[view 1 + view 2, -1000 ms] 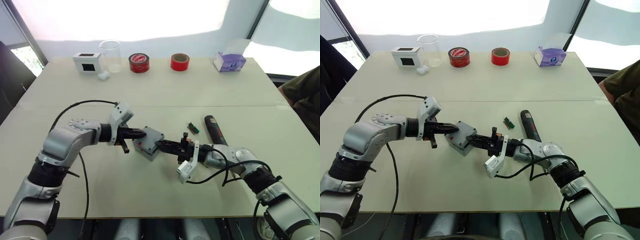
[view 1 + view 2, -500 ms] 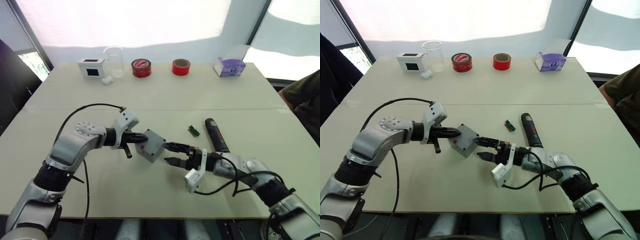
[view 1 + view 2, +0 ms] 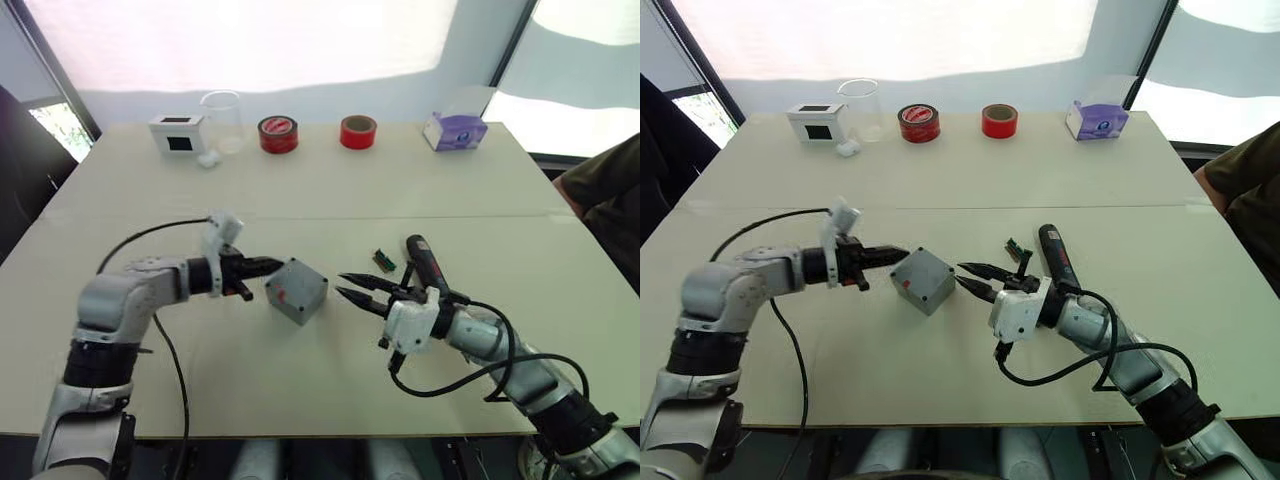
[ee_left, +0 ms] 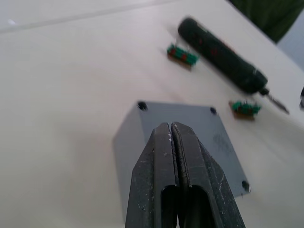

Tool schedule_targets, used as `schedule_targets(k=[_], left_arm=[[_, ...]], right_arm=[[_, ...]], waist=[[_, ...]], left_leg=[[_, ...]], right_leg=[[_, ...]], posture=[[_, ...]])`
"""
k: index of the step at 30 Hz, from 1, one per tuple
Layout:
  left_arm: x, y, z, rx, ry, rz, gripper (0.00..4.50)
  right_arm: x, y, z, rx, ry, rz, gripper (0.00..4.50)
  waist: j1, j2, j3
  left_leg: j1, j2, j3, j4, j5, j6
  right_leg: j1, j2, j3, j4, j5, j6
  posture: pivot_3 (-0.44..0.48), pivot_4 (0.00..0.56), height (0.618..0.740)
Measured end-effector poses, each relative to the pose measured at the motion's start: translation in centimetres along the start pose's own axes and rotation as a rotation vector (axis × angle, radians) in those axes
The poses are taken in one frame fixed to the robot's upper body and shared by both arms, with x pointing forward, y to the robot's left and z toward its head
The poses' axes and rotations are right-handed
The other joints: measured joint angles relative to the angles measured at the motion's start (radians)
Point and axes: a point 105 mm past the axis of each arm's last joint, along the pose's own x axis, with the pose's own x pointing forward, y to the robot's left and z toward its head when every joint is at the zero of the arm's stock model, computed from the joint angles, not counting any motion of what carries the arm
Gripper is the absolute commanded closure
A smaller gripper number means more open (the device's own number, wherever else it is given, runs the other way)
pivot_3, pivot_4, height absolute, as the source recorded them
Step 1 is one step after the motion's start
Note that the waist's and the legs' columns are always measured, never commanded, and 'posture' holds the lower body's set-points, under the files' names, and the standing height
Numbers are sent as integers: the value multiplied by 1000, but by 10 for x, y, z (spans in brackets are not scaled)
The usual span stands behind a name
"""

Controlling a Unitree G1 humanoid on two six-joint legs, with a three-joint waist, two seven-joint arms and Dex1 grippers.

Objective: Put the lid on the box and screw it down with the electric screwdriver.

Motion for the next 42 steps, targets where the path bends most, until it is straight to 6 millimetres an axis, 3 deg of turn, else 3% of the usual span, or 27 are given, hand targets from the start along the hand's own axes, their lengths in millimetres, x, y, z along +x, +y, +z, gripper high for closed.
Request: schedule_targets(k=[2,4,11,15,21,31,37,42], left_arm=[[-13,10,14,29,-55,53,4500],[-22,19,15,44,-33,99,4500],[-15,34,-31,110,147,149,4500],[0,30,-46,141,174,121,4500],[5,25,-69,125,214,91,4500],[4,5,-78,95,235,53,4500],[0,-10,-86,67,264,25,4500],[-2,-9,-85,55,266,41,4500]], right_arm=[[-1,6,0,146,21,29,4429],[-2,12,-2,271,69,72,4429],[2,31,-5,522,196,195,4429],[15,36,-6,529,242,221,4429],[28,32,-18,483,295,210,4429],[39,21,-42,423,356,173,4429],[41,15,-46,414,368,157,4429],[42,16,-45,421,362,162,4429]], waist=[[1,0,0],[1,0,0],[3,0,0],[3,0,0],[0,0,0],[1,0,0],[1,0,0],[1,0,0]], left_leg=[[-4,0,0,0,0,0],[-8,0,0,0,0,0],[-13,0,0,-1,0,-1],[-15,-1,0,-1,0,-1],[-29,-1,0,-1,1,-3],[-30,-1,0,-1,2,-4],[-30,-1,0,-1,2,-4],[-30,-1,0,-1,2,-4]], right_leg=[[-4,-1,0,0,0,0],[-7,-1,0,0,1,0],[-12,-4,-1,-3,1,-2],[-14,-5,-1,-4,1,-2],[-29,-4,-1,-2,2,-1],[-31,-2,-1,-1,2,-1],[-31,-1,-1,0,2,-1],[-31,-1,-1,0,2,-1]], posture=[[0,150,740],[0,150,740],[0,150,740],[0,150,740],[0,150,740],[0,150,740],[0,150,740],[0,150,740]])
